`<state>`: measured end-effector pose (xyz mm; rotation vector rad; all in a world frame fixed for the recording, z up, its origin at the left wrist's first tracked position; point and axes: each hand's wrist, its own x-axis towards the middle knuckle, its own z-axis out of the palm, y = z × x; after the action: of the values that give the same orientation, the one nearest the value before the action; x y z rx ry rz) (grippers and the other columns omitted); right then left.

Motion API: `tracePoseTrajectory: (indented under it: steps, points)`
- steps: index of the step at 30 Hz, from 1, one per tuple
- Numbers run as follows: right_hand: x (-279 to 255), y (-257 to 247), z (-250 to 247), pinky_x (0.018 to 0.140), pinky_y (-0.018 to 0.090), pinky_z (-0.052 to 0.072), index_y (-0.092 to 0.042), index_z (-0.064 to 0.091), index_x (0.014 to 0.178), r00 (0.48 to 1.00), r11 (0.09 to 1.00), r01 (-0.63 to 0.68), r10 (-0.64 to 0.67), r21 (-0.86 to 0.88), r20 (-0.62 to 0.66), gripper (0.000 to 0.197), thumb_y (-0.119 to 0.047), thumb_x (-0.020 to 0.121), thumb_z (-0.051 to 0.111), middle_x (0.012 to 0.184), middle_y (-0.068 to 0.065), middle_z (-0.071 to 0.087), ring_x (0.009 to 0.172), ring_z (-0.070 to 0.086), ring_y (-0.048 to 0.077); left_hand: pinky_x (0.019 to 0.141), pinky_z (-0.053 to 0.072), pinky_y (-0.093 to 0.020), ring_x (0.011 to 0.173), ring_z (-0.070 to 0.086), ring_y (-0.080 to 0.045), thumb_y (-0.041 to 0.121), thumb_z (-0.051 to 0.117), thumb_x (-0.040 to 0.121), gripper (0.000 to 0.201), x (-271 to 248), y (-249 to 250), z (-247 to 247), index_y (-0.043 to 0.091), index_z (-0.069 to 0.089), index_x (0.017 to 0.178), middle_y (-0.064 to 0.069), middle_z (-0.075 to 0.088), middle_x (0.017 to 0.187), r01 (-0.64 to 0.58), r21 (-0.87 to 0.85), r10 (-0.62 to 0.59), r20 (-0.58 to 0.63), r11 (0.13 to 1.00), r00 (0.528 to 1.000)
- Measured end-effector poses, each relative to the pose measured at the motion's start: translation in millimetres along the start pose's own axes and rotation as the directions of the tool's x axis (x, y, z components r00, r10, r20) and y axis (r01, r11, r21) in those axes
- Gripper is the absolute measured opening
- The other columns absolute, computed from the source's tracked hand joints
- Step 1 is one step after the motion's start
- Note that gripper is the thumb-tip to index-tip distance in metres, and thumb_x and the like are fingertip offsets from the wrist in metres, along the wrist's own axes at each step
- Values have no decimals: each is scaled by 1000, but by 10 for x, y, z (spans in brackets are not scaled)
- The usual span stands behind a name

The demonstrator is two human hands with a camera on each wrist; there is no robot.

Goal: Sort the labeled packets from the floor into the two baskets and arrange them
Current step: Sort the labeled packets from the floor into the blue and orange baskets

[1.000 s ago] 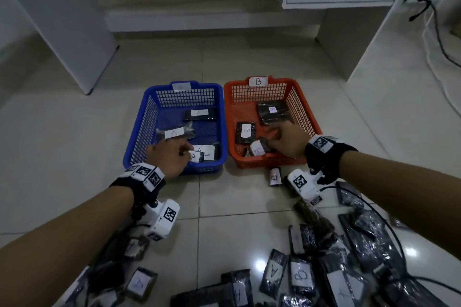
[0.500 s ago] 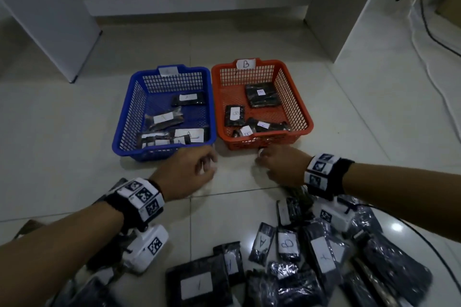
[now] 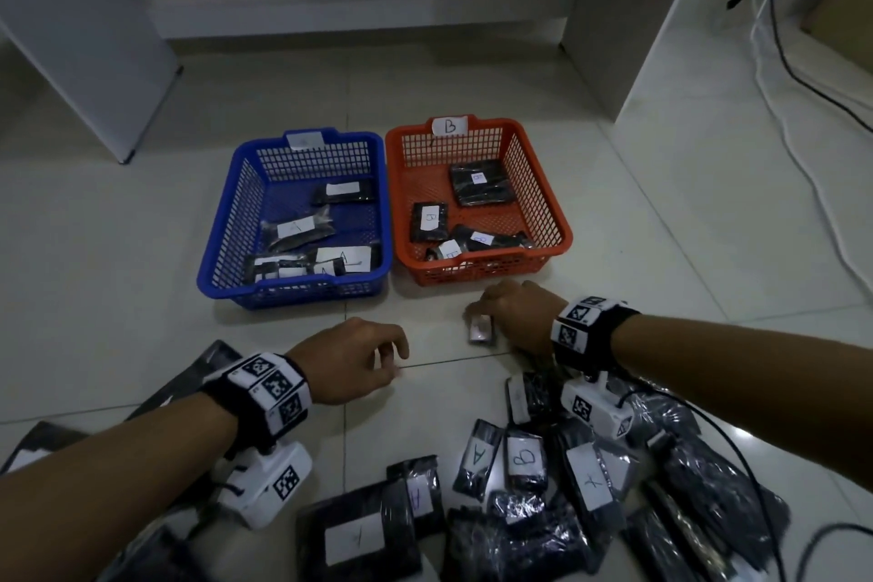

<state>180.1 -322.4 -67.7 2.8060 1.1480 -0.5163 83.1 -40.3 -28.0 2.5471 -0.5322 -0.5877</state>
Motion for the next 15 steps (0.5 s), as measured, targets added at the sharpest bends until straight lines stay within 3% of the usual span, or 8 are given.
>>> tracePoseTrajectory:
  steps: [3,5,9,12,15]
  points:
    - [-44,-22,4,97,43,39,-30,54,137,1000,998,-8,8,-66,-4,43,-35,95,59,133,3,54,126,46,26,72,55,-28,76,63,-2,28,59,93,15,74,43,42,33,63,106,19,63,87,0,-35,-1,-20,999,1000]
    - [-79,-33,1,97,42,38,-28,60,127,1000,999,-17,17,-30,6,40,-45,90,65,128,1,56,122,49,24,75,55,-30,77,63,-2,29,59,93,16,121,83,78,32,63,108,19,63,91,-2,-50,1,-18,999,1000]
    - [-156,-59,18,91,38,49,-29,62,104,997,972,-24,40,235,-65,31,-41,79,75,101,-7,70,93,65,18,79,56,-31,82,65,-6,38,63,93,27,220,159,155,36,52,118,16,59,107,37,-162,-40,-14,986,999]
    - [-214,-116,0,84,38,56,-26,65,102,990,829,14,66,559,-122,31,-33,77,81,97,-10,69,87,65,9,76,57,-29,80,70,-8,43,61,94,40,284,245,188,41,43,129,11,62,112,70,-329,-88,-39,942,995]
    - [-265,-177,-74,80,32,58,-20,66,105,985,701,90,44,708,-169,32,-27,79,84,98,-7,69,85,67,7,75,60,-34,78,73,-11,34,66,93,37,348,334,195,38,50,126,7,69,103,73,-500,-130,-80,863,988]
